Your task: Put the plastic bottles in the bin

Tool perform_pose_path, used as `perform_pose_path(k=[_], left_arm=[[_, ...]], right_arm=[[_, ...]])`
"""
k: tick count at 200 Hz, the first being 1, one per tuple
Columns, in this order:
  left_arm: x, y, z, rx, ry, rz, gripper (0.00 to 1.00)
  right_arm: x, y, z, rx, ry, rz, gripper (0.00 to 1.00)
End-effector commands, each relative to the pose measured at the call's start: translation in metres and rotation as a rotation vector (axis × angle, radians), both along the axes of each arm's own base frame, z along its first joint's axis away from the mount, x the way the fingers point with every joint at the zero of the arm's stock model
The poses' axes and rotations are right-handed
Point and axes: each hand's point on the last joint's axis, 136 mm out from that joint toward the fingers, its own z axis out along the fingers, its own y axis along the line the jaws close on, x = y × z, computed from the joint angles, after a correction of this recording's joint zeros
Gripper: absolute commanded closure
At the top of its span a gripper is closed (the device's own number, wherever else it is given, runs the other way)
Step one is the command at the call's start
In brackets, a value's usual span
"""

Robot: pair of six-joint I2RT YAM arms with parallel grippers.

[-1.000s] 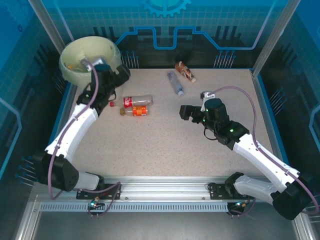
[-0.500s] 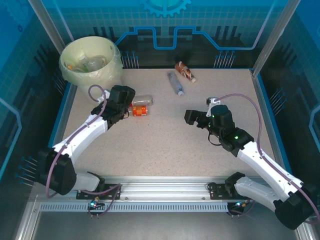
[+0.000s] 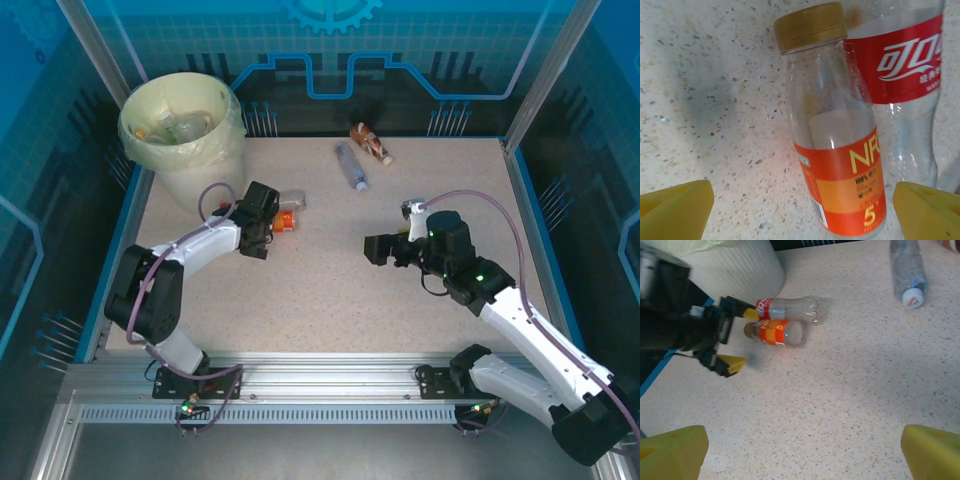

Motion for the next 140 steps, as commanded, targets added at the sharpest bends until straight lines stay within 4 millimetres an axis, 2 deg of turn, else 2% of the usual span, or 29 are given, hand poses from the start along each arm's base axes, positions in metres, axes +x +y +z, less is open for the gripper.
perform_pose_path(k=[1,25,58,84,108,140], left_arm=[[0.019,-0.006,0.001,-0.037,-0.010,0.033,0.09],[0.027,-0.007,-0.006,-0.028,-0.002,0.048,0.12],[0.023,-0.014,-0.039,-0.096,0.067,0.076,0.19],[0.021,-0.017,-0.056,-0.104,0.107,0.066,0.23],[0.017,-0.016,-0.065,-0.086,0.139,0.045,0.23],[0.009,-0.009,-0.071,-0.044,0.152,0.012,0.31]], right_arm=[[-0.007,0.005,0.015,0.004,-0.037,0.062,0.00],[-0.007,0.006,0.017,0.009,-0.037,0.057,0.00],[-0.006,0.004,0.014,-0.001,-0.027,0.044,0.00],[-0.005,0.004,0.014,-0.004,-0.020,0.042,0.00],[-0.004,0.006,0.013,-0.004,-0.013,0.045,0.00],[-0.002,0.008,0.012,-0.006,-0.006,0.046,0.00]])
